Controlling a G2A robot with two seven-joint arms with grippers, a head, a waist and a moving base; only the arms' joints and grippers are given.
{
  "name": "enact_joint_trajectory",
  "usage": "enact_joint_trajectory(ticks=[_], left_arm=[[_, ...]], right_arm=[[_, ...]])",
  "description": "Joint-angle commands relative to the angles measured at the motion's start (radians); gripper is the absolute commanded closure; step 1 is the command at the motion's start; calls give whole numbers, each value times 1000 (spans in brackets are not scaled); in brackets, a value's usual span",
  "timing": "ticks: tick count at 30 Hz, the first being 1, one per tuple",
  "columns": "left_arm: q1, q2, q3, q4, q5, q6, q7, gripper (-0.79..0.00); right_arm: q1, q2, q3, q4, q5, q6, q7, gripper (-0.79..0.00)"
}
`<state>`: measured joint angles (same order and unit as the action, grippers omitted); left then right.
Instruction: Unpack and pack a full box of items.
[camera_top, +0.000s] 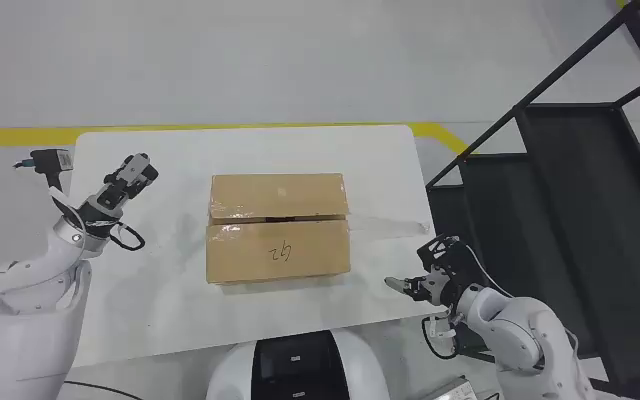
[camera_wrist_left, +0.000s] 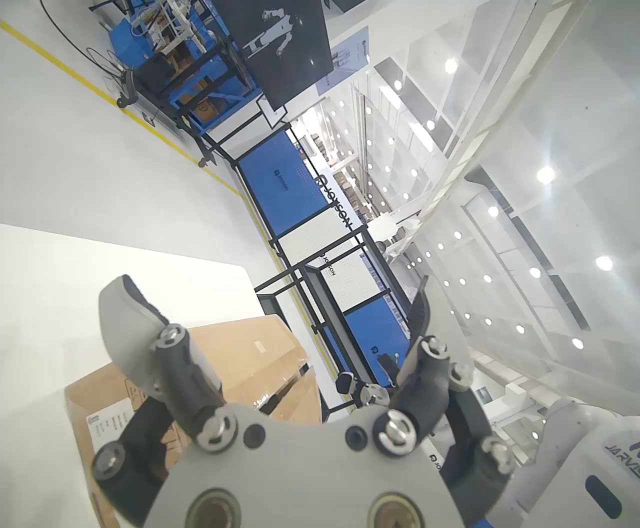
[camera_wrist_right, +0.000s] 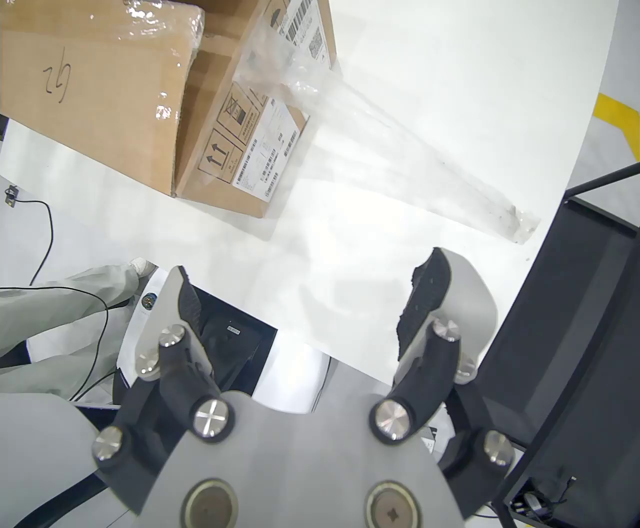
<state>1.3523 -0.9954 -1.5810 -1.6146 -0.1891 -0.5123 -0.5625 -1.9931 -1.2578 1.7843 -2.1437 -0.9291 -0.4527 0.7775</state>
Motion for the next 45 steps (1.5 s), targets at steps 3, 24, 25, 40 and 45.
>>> enact_joint_trajectory(ticks=[3,24,25,40,45], left_arm=[[0,0,0,0,0,0,0,-785],[0,0,0,0,0,0,0,-784],[0,0,0,0,0,0,0,-784],[0,0,25,-14,-8,31,-58,-785],[-32,10,40,7,-38,26,-253,-785]], right_arm=[[0,0,0,0,0,0,0,-785],[0,0,0,0,0,0,0,-784],[0,0,0,0,0,0,0,-784],[14,4,-7,18,14,-4,10,-785],[42,14,-8,40,87,-39,73,-785]])
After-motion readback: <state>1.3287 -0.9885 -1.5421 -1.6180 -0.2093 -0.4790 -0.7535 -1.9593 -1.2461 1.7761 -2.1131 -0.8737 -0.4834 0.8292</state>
